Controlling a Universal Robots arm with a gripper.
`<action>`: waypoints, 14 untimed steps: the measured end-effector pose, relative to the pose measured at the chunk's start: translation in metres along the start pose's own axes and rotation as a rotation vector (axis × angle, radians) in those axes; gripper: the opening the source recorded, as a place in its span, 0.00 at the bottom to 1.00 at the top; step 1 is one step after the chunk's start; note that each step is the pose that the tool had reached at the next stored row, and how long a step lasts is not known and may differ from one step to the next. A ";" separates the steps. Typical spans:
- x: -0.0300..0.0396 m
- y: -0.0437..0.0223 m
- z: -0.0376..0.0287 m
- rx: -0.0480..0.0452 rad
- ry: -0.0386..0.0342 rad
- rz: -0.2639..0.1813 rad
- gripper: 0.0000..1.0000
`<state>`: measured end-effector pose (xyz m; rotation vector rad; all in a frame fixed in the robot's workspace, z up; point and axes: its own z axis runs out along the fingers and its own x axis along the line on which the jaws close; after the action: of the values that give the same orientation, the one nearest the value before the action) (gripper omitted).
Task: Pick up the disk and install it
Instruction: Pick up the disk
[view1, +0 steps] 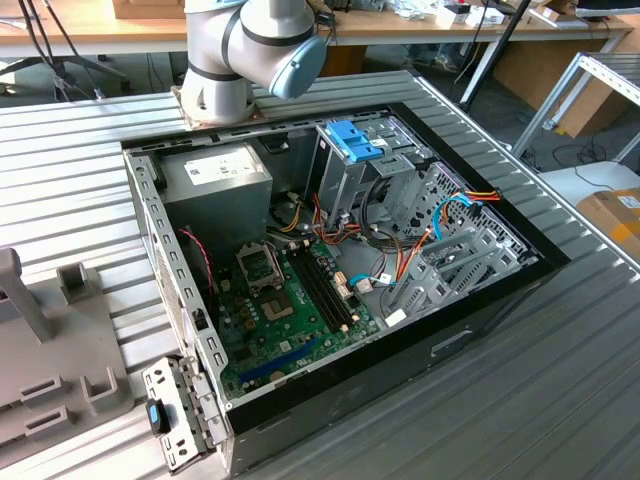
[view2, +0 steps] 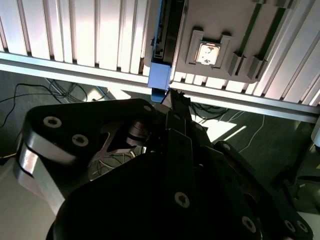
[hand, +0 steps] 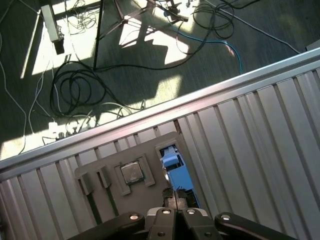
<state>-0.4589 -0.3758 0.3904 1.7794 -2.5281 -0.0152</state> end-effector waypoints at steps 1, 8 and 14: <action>0.0000 0.0000 0.0000 0.0000 0.0000 0.000 0.11; 0.0000 0.0000 0.0000 0.0004 0.0004 -0.010 0.11; 0.0000 0.0000 0.0000 0.0011 0.0011 -0.029 0.11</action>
<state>-0.4589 -0.3758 0.3904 1.8163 -2.5016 -0.0140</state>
